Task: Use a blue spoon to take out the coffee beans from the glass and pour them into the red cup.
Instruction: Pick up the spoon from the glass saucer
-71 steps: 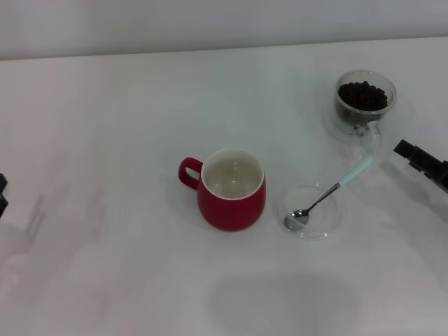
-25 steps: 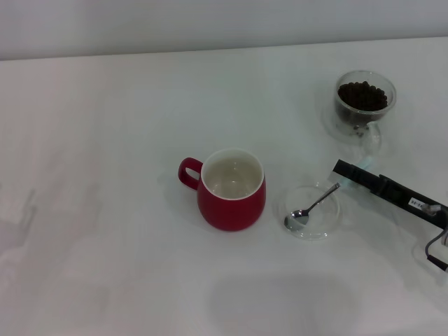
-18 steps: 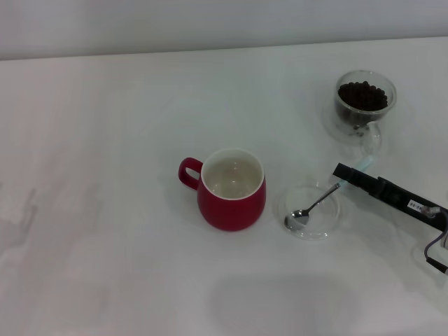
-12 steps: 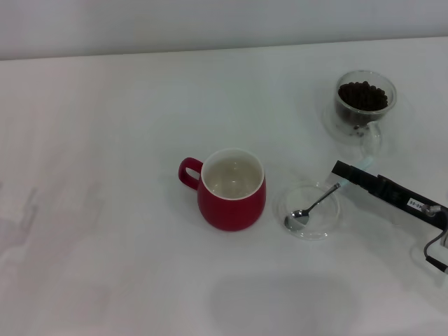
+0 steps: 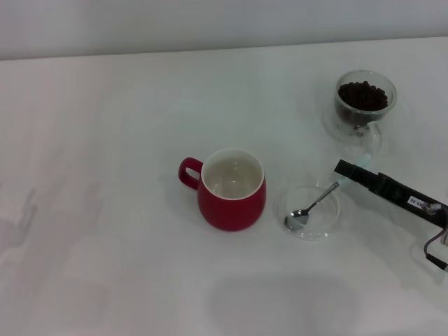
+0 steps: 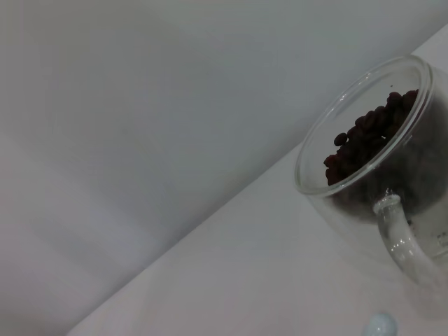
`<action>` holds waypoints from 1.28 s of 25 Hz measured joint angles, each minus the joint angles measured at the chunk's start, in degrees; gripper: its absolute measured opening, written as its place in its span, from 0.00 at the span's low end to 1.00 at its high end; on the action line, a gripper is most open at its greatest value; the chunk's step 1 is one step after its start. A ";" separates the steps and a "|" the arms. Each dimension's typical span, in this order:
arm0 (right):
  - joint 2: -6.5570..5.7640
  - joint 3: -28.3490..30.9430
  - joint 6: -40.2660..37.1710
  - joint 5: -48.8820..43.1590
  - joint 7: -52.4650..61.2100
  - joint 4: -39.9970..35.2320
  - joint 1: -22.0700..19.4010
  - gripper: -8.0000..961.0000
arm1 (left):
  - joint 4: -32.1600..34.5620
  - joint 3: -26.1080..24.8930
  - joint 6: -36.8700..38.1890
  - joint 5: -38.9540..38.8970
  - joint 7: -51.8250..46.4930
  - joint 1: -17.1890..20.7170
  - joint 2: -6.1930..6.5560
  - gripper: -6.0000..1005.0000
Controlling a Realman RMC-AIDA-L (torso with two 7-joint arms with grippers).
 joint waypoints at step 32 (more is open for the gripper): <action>0.09 0.00 -1.59 -0.37 -0.12 0.09 0.77 0.34 | -0.09 0.00 -0.33 0.00 0.00 0.38 -0.18 0.60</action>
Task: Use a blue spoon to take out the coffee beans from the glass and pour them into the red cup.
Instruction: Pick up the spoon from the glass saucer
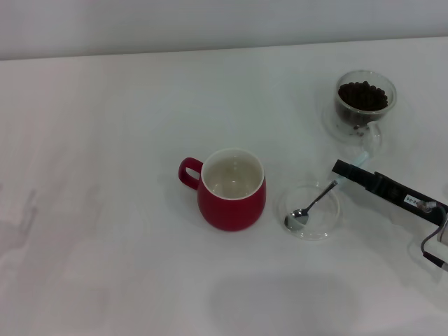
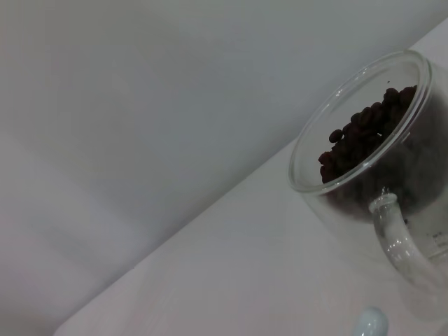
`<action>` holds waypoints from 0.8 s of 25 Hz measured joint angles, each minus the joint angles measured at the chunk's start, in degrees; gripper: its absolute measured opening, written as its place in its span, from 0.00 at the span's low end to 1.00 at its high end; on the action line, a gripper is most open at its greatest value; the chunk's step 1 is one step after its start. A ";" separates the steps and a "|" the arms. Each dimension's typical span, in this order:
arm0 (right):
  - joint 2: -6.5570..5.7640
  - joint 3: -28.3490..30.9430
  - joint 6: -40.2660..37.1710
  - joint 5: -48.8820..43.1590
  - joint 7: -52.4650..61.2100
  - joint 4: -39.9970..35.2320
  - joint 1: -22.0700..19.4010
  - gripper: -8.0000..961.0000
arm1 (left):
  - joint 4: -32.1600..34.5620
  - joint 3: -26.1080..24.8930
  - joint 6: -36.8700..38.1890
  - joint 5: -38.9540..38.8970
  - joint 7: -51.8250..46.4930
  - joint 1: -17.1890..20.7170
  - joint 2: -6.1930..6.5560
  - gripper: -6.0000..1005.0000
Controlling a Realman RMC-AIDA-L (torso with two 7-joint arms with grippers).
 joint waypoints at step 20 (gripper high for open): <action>0.00 0.15 0.64 0.39 0.32 1.27 0.10 0.23 | -0.79 0.00 -0.12 0.00 0.00 0.69 -0.09 0.60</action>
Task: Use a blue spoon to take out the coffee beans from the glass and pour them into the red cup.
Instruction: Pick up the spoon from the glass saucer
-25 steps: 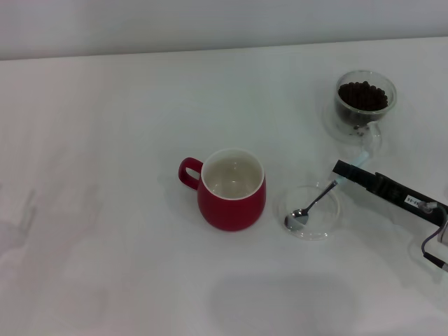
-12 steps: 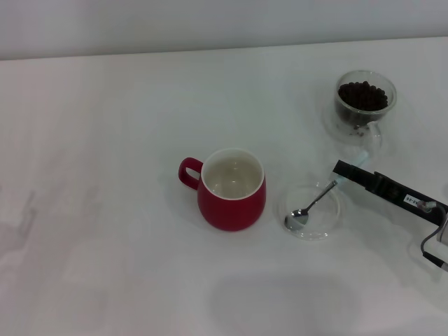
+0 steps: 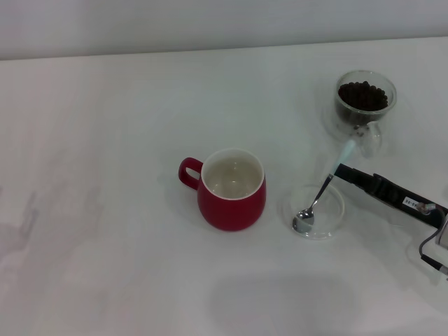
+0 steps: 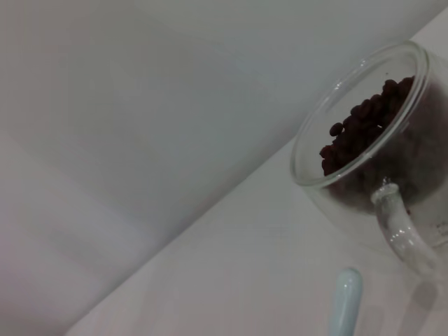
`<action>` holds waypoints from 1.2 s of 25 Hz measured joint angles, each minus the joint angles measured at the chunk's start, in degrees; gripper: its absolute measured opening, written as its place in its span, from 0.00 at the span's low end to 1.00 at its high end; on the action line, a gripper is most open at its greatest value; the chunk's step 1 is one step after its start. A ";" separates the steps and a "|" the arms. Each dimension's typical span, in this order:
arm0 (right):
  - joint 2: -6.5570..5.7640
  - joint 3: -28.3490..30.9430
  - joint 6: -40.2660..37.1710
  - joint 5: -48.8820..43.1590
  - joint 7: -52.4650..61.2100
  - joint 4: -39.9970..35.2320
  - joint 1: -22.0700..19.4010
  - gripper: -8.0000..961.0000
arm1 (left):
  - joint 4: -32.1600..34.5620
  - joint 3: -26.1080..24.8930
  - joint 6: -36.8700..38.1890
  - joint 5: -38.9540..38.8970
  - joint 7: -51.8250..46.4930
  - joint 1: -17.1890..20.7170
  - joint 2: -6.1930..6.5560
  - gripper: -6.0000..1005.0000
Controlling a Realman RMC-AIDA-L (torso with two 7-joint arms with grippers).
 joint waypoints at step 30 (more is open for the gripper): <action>-0.02 -0.27 -2.45 -0.11 -0.02 -0.08 2.29 0.37 | 0.01 0.00 -0.26 0.00 0.00 0.19 0.00 0.60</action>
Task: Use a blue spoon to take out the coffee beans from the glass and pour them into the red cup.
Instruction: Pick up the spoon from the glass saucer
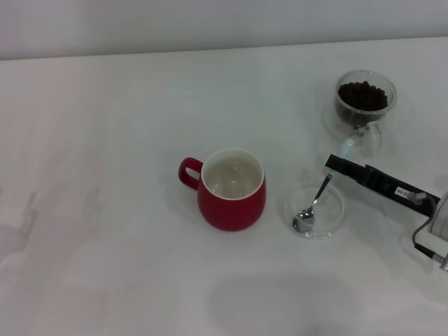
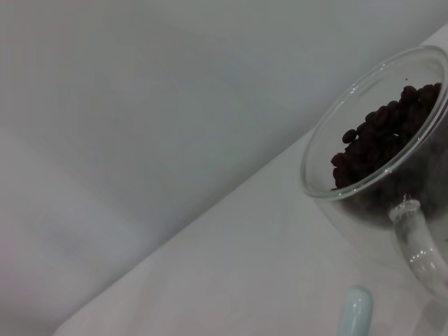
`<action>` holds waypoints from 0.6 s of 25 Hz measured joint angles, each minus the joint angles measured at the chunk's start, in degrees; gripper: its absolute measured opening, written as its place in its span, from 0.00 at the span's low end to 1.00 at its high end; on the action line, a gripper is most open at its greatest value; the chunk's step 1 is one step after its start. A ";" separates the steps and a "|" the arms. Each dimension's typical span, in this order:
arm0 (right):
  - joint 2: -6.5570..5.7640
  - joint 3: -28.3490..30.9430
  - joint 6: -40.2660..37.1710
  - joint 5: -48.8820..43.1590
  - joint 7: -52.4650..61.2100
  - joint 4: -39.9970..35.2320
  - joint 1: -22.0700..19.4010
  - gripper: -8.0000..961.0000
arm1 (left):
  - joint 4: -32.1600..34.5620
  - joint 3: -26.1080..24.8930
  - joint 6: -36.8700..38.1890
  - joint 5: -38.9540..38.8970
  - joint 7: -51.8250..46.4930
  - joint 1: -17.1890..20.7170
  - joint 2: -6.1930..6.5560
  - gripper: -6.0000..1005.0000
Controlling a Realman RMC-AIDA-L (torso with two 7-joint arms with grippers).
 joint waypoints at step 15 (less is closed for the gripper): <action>0.02 0.22 -1.17 0.16 0.69 0.25 1.32 0.37 | 0.00 0.00 0.33 -0.11 0.00 -0.26 0.00 0.60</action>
